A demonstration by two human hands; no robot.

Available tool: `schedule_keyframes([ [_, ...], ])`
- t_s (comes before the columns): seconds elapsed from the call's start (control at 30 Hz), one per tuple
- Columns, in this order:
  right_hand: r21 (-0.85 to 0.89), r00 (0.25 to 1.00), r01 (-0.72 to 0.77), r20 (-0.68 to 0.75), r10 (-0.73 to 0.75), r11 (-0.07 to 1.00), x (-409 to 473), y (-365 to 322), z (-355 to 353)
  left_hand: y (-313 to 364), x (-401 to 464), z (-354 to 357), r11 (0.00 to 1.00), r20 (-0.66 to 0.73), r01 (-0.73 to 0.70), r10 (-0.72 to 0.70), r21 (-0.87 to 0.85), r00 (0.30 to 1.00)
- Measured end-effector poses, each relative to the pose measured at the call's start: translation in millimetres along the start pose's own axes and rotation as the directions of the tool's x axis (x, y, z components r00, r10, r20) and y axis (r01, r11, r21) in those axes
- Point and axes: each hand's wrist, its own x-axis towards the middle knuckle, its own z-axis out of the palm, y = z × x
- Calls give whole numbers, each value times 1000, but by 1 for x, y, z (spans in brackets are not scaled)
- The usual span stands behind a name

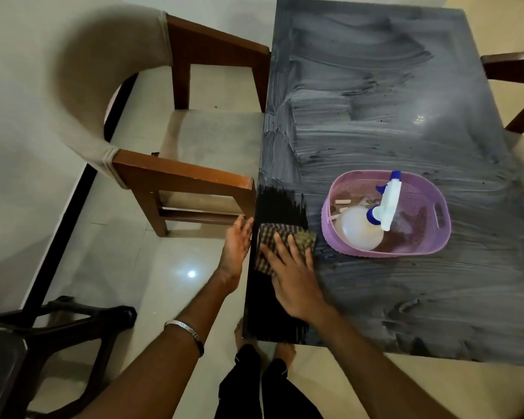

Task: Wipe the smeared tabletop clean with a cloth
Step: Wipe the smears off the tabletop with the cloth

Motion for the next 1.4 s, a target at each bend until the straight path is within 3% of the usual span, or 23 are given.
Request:
schedule_keyframes([
  [0.17,-16,996,-59,71,60,998,-66,-22,29,6,10,-1,999,52,-30,28,24,998],
  [0.3,15,994,-100,53,99,995,-57,-25,27,11,19,-3,1000,69,-17,16,19,998],
  [0.53,59,988,-130,-80,134,990,106,-2,-39,23,34,-4,999,69,36,-33,-31,997],
  [0.77,98,973,-232,17,231,968,256,22,-105,23,48,-4,998,100,49,-45,-38,994],
  [0.97,68,965,-260,50,257,963,314,37,-130,18,62,-6,997,104,75,-71,-30,992],
  [1.17,37,973,-229,11,229,973,297,37,-116,19,56,-8,998,134,47,-42,-33,990],
  [1.4,57,983,-177,-36,179,983,207,15,-70,17,46,-14,989,131,82,-67,-119,989],
])
